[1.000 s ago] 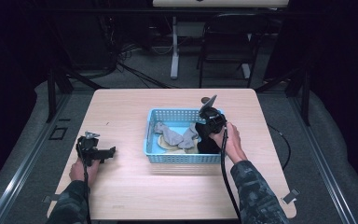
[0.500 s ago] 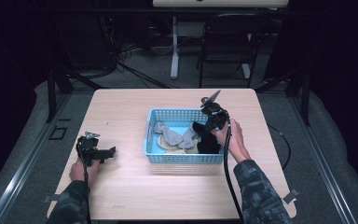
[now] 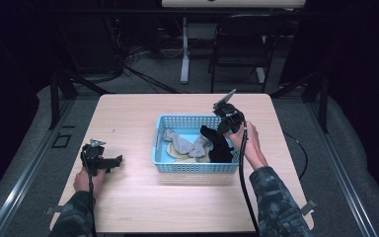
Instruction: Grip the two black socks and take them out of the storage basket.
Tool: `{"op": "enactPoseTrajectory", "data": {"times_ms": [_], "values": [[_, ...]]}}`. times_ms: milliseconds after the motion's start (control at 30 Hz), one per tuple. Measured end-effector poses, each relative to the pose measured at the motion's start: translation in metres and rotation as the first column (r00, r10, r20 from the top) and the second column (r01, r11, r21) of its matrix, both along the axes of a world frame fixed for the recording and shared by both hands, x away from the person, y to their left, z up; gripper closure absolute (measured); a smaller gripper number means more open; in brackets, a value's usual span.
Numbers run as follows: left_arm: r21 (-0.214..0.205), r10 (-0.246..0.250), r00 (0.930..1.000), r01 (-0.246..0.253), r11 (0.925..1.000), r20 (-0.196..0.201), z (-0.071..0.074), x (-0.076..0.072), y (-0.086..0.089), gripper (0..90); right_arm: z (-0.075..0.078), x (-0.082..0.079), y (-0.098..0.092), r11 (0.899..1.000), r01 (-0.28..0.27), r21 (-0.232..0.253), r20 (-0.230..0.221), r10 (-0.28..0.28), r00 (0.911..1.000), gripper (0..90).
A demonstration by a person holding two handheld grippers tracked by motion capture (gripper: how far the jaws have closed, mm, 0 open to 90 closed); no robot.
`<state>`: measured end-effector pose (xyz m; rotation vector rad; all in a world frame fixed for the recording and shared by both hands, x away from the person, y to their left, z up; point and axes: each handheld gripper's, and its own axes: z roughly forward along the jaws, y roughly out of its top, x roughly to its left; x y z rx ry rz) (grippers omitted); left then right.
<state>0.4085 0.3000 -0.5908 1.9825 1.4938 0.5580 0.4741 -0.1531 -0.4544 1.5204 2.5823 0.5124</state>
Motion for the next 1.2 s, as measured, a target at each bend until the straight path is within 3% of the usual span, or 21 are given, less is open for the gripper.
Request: {"op": "enactPoseTrajectory", "data": {"times_ms": [600, 1200], "values": [[-0.001, 0.001, 1.0000, -0.001, 1.0000, -0.001, 0.000, 0.000, 0.000, 0.3, 0.029, -0.002, -0.004, 0.999, -0.042, 0.019, 0.010, 0.042, 0.9991, 88.2], [0.000, 0.001, 1.0000, -0.001, 1.0000, -0.001, 0.000, 0.000, 0.000, 0.3, 0.059, -0.009, -0.011, 0.998, -0.054, 0.039, 0.051, 0.052, 0.9974, 88.2]]}}
